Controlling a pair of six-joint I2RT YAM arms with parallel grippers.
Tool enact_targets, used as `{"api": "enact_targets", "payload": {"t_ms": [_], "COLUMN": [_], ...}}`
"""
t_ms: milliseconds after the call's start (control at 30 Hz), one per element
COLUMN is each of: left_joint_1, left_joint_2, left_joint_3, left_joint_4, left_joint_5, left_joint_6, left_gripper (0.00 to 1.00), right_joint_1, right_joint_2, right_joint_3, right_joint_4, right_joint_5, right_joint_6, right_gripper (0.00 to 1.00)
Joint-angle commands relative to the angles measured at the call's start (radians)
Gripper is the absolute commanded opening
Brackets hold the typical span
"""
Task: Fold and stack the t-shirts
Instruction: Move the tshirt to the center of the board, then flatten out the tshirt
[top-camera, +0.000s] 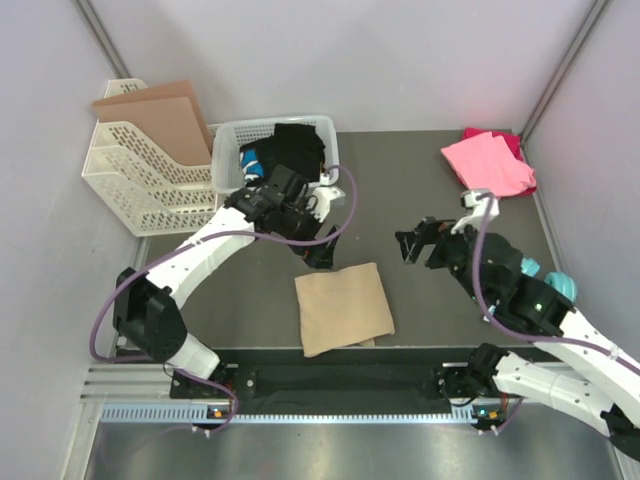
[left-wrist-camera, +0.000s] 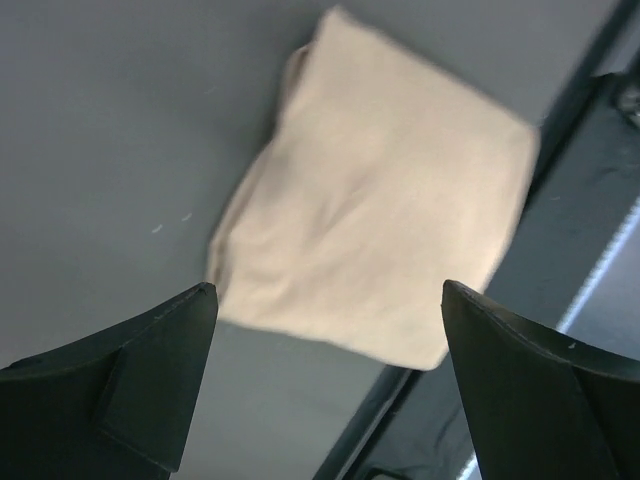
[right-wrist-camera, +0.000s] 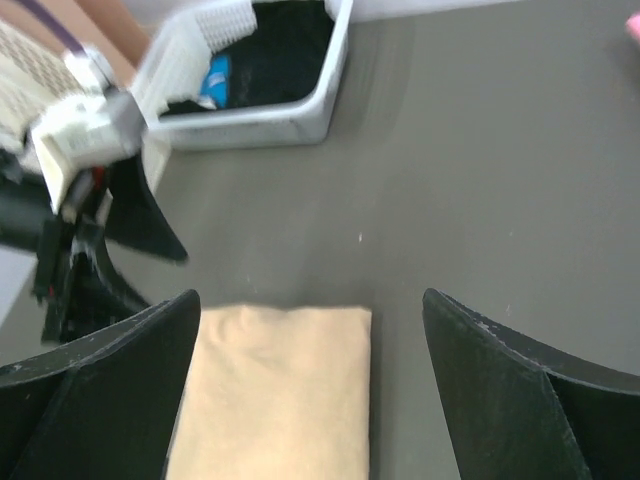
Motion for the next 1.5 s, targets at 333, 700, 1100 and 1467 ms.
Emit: {"api": "enact_targets", "payload": {"t_ms": [333,700,1100,1467], "left_joint_1": [0.106,0.353,0.526,0.56], "left_joint_2": [-0.185,-0.378,-0.436,-0.509], "left_joint_3": [-0.314,-0.202,-0.211,-0.228], "left_joint_4": [0.12,0.1,0.101,0.087], "left_joint_5": [-0.073,-0.117,-0.2,-0.22], "left_joint_6": [0.055,0.065,0.013,0.009], "left_gripper": [0.91,0.93,0.96,0.96], "right_joint_1": [0.012,0.021,0.029,-0.061], "right_joint_2": [0.135,0.112,0.173,0.126], "right_joint_3": [-0.29,-0.491,-0.572,-0.105], "right_joint_4": [-0.011,0.089,0.272,-0.122], "right_joint_5": [-0.28,-0.453,-0.58,-0.262], "right_joint_6": [0.264,0.38,0.429,0.203], "right_gripper": [0.81,0.62,0.39,0.0]}}
